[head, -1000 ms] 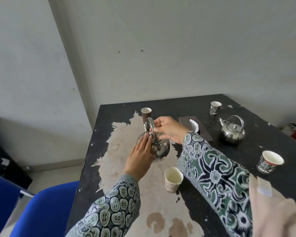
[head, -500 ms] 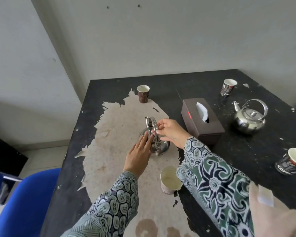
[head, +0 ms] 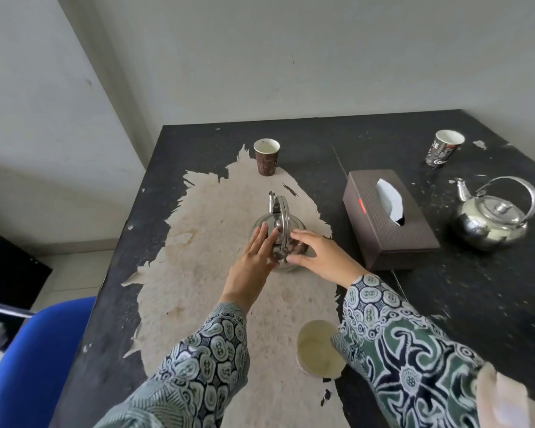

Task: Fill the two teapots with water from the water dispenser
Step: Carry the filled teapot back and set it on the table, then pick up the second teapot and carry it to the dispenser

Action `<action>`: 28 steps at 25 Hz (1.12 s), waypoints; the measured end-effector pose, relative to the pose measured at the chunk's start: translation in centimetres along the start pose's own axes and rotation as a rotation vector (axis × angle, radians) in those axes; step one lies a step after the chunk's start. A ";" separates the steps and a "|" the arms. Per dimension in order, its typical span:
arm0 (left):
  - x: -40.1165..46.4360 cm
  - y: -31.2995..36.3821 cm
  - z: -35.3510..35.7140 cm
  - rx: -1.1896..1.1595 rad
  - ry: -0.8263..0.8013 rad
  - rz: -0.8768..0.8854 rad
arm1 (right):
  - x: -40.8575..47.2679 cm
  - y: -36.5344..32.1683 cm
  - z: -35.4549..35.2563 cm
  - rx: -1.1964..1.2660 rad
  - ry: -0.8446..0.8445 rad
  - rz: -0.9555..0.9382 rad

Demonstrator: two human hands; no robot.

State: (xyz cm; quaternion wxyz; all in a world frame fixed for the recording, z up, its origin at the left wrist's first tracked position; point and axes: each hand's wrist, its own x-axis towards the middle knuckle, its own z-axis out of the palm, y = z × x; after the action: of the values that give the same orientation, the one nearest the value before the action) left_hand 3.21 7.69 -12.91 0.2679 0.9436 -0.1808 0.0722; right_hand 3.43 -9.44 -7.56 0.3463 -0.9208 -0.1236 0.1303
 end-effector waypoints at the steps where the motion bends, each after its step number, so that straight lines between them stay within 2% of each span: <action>1: 0.7 0.0 0.1 -0.007 0.007 -0.008 | 0.2 0.2 0.0 -0.047 -0.023 0.000; 9: 3.1 -0.8 0.8 -0.027 -0.028 -0.044 | 2.6 0.9 -0.5 -0.373 -0.096 0.055; 12: 3.6 -0.4 0.0 -0.009 -0.140 -0.076 | 2.2 0.8 -0.7 -0.371 -0.117 0.039; 15: 2.9 -0.2 -1.7 0.030 -0.145 -0.042 | 0.6 0.4 -1.6 -0.275 -0.125 0.049; 18: 1.8 0.0 -4.5 0.035 -0.104 -0.024 | -1.2 -0.5 -3.0 -0.168 -0.045 0.125; 22: 0.8 1.7 -9.4 0.032 -0.035 -0.019 | -3.7 -2.3 -4.9 -0.039 0.165 0.142; 28: 0.2 8.1 -13.6 -0.023 0.044 0.060 | -9.6 -3.6 -9.3 0.029 0.394 0.162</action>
State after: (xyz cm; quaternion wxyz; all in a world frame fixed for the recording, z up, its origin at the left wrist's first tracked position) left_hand -0.23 8.45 2.49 0.2801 0.9328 -0.2041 0.0988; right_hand -3.03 -15.51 3.03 0.3651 -0.9304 0.0230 -0.0232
